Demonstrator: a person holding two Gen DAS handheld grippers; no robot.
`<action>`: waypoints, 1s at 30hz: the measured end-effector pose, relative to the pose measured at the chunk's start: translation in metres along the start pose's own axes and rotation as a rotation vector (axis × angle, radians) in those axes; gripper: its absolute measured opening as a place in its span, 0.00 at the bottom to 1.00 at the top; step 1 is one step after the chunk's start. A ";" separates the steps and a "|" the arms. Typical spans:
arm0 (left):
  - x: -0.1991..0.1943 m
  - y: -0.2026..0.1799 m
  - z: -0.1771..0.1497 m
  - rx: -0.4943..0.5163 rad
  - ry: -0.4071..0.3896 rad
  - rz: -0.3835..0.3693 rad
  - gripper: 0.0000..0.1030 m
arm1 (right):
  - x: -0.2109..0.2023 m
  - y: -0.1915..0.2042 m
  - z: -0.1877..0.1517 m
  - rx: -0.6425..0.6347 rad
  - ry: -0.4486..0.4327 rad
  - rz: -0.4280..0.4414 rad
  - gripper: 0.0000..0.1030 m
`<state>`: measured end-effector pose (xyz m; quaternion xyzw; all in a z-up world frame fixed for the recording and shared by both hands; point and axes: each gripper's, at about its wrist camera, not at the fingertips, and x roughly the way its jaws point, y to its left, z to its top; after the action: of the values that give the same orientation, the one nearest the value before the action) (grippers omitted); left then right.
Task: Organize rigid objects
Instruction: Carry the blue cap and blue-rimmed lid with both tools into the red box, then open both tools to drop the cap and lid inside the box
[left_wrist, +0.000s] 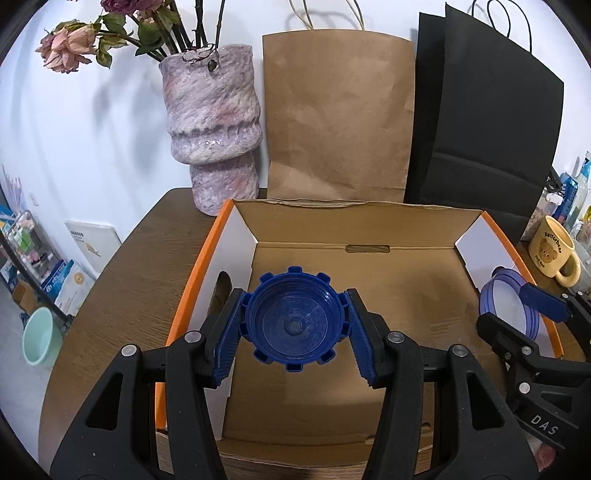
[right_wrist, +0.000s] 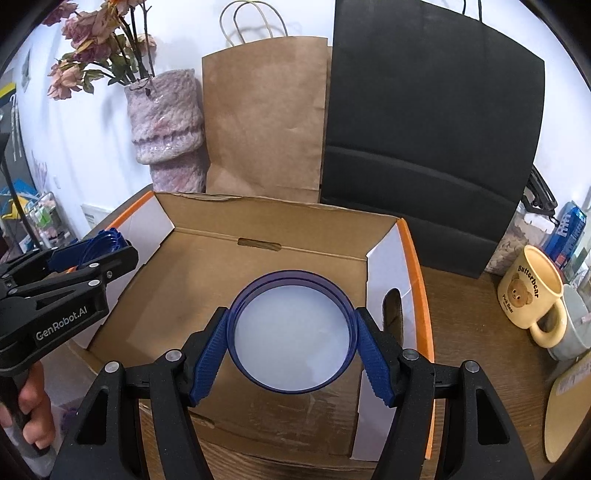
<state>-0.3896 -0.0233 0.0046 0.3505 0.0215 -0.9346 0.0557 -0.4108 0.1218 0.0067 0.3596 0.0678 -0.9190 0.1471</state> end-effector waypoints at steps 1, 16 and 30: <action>0.000 0.001 0.000 0.000 -0.004 0.001 0.48 | 0.001 0.001 0.000 -0.002 0.001 0.000 0.69; -0.009 0.014 0.003 -0.054 -0.051 0.008 1.00 | -0.003 -0.004 -0.002 0.023 0.016 -0.019 0.85; -0.015 0.016 0.002 -0.056 -0.067 0.007 1.00 | -0.011 -0.003 0.000 0.017 -0.002 -0.019 0.85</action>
<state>-0.3775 -0.0377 0.0159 0.3176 0.0448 -0.9446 0.0693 -0.4044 0.1273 0.0140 0.3591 0.0633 -0.9213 0.1354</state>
